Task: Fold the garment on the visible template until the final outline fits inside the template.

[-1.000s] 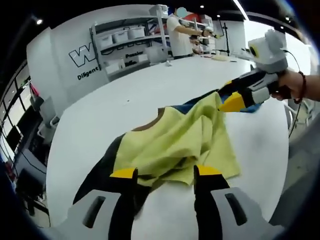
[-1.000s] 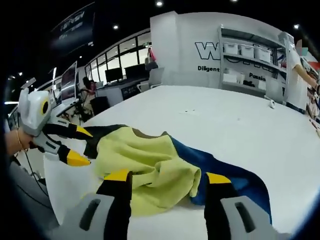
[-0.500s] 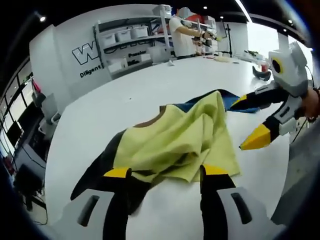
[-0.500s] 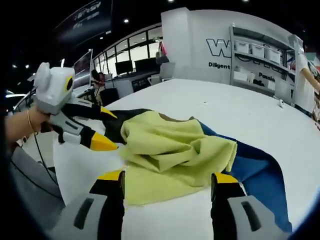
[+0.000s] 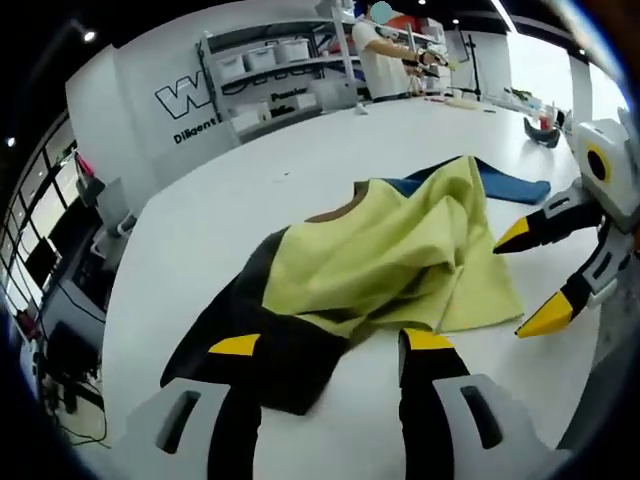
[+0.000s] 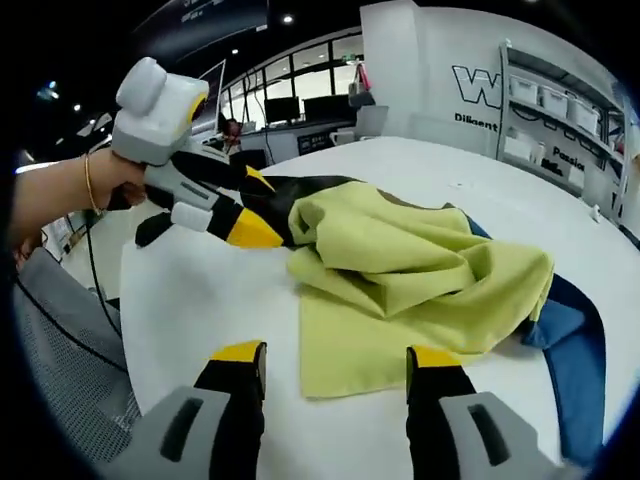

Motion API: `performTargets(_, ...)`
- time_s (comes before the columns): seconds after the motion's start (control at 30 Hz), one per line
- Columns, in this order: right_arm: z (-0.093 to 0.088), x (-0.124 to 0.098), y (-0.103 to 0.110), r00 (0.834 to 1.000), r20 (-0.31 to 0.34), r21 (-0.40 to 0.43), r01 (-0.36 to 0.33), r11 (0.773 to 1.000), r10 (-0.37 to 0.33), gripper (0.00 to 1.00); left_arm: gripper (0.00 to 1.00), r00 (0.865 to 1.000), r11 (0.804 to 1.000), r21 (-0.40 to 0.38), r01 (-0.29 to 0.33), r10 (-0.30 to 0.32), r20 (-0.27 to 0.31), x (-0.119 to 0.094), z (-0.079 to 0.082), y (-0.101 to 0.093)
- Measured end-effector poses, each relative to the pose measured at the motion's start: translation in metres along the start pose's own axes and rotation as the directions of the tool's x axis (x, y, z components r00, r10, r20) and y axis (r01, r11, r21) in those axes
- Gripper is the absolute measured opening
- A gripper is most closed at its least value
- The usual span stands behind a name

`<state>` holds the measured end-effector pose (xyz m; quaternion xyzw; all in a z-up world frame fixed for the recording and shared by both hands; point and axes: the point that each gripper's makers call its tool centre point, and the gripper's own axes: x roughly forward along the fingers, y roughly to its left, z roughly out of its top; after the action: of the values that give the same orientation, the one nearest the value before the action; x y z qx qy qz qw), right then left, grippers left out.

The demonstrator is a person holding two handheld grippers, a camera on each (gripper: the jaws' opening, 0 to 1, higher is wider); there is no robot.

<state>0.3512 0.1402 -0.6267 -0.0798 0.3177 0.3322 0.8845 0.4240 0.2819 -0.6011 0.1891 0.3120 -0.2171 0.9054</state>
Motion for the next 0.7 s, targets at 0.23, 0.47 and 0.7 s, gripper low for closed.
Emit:
performTargets(0.23,-0.006,0.004,-0.001,1.0,-0.021,-0.002,0.009,1.0,-0.009,0.42,0.4,0.999,1.0,0.018,-0.019,0.02,-0.034,0.014,-0.013,0.019)
performTargets(0.47,-0.01,0.006,-0.003,0.999,-0.038,-0.018,0.018,1.0,-0.018,0.37,0.21,0.998,0.999,-0.04,-0.015,0.013,-0.056,0.025,-0.02,0.028)
performTargets(0.7,-0.013,0.007,-0.005,0.997,-0.063,-0.11,0.045,0.993,-0.052,0.33,0.07,0.998,0.997,-0.073,-0.015,0.01,-0.066,0.029,-0.019,0.027)
